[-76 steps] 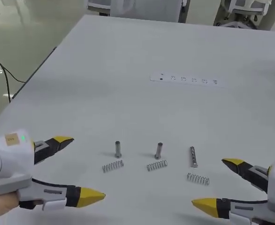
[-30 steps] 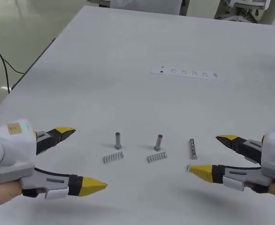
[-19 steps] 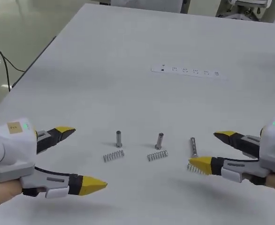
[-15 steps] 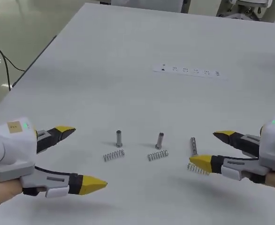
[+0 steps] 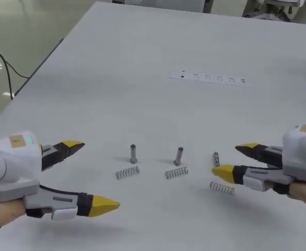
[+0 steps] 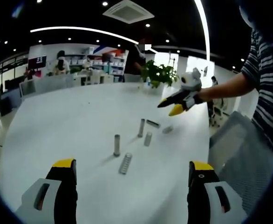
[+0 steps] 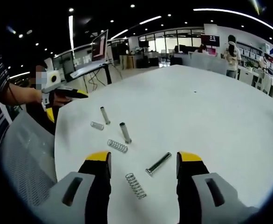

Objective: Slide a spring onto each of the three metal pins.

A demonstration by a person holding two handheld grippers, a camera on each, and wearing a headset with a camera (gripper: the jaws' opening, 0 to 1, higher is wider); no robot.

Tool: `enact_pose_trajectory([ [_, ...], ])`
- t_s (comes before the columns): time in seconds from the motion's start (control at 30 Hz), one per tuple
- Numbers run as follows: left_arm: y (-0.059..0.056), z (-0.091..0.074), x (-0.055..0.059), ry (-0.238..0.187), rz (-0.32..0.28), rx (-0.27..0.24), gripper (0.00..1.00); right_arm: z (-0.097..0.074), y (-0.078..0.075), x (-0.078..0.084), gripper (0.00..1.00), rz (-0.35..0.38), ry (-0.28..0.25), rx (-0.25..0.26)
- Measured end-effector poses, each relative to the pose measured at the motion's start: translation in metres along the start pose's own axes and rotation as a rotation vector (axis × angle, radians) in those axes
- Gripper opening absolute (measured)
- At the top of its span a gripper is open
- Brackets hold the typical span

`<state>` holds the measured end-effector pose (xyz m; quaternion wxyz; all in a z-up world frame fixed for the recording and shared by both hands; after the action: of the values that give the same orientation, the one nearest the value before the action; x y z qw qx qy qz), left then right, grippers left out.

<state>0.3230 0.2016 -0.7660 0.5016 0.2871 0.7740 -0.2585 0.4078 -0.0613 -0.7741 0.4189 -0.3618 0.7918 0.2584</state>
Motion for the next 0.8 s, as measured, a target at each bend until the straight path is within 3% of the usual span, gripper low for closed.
enact_pose_trajectory([
  [0.33,0.0,-0.003,0.003,0.004,-0.006,-0.006,0.98,0.007,-0.014,0.001,0.47,0.069,0.049,0.062],
  [0.6,-0.001,-0.003,0.002,0.004,-0.007,-0.005,0.98,0.012,-0.017,0.001,0.46,0.089,0.07,0.067],
  [0.8,-0.001,-0.004,0.004,0.012,-0.005,-0.002,0.98,0.019,-0.016,0.005,0.43,0.074,0.121,0.06],
])
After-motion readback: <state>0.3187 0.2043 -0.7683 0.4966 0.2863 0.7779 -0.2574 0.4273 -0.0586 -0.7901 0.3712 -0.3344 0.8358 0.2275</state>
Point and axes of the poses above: the centre of the closed fingertips' face, and the gripper's own axes: z roughly forward along the fingers, y roughly to its left, x roughly out of its underside, the point moved 3 cm from there along -z, roughly backward along the fingers, and after that the axes turned 3 degrees about -y, right-handed, at the moved point
